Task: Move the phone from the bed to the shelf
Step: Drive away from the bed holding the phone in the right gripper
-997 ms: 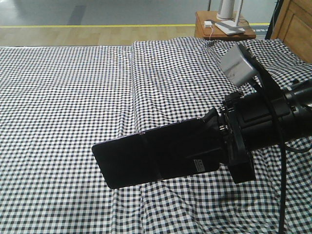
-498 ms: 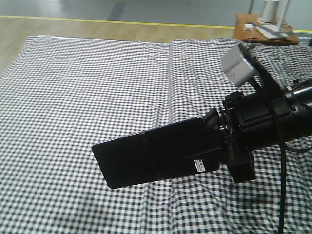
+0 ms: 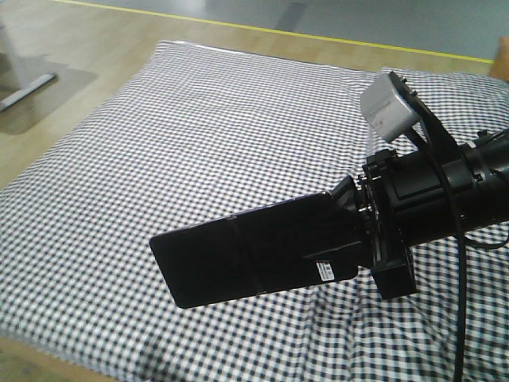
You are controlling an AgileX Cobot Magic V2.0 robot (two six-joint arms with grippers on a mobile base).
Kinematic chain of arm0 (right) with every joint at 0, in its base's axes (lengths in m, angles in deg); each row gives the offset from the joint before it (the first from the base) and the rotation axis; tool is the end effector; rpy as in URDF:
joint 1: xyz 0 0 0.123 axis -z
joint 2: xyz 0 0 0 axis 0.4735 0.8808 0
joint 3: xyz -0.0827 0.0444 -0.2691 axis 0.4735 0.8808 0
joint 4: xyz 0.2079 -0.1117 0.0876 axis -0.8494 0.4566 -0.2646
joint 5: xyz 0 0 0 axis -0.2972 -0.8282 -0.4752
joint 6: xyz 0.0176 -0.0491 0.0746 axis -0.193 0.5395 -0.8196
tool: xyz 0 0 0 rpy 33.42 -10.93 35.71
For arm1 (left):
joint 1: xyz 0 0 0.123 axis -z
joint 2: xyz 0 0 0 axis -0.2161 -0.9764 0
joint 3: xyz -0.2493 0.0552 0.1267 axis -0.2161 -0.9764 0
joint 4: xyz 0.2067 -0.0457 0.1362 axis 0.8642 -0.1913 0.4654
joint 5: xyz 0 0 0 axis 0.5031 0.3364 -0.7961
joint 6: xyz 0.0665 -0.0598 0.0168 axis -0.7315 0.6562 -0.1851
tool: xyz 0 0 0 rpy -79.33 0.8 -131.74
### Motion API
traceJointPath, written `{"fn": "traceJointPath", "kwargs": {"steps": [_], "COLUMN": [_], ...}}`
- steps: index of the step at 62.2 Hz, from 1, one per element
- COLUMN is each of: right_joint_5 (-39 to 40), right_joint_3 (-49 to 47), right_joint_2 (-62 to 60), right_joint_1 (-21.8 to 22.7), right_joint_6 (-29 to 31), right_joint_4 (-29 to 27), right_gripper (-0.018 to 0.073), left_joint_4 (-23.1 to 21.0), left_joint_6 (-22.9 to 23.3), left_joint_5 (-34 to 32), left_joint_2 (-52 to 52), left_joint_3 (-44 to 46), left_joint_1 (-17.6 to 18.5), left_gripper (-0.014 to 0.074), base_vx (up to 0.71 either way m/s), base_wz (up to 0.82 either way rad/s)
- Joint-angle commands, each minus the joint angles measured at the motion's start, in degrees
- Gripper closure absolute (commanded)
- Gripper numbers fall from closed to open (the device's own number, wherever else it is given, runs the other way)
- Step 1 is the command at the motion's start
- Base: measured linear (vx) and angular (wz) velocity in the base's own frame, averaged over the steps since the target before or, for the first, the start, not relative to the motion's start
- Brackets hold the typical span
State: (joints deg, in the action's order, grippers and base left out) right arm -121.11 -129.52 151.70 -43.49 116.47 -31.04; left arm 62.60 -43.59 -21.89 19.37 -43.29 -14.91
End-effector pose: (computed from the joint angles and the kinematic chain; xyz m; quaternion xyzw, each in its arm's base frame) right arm 0.2049 0.1330 0.3510 -0.4514 0.7388 0.4077 0.2901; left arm 0.0561 0.0020 0.1857 0.0317 0.7468 0.0531 0.6622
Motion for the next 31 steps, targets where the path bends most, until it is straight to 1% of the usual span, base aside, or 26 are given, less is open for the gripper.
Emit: {"fn": "traceJointPath", "kwargs": {"steps": [1,31], "right_joint_5": [-3.78,-3.78], "right_joint_3": [-1.45,-1.45], "right_joint_2": [-1.65,-1.65], "right_joint_1": [0.00,0.00], "right_joint_6": [0.08,0.14], "right_joint_4": [-4.54,-4.54], "right_gripper": [0.0561,0.0561], "left_joint_4": [-0.52,-0.52], "left_joint_6": [0.33,0.33], "left_joint_5": [-4.15,-4.15], "left_joint_2": [0.77,0.77], "left_joint_3": [1.22,1.22], "left_joint_1": [0.20,0.20], "left_gripper": [0.0595,0.0595], "base_vx": [-0.13,-0.13], "base_wz": [0.51,0.50]}}
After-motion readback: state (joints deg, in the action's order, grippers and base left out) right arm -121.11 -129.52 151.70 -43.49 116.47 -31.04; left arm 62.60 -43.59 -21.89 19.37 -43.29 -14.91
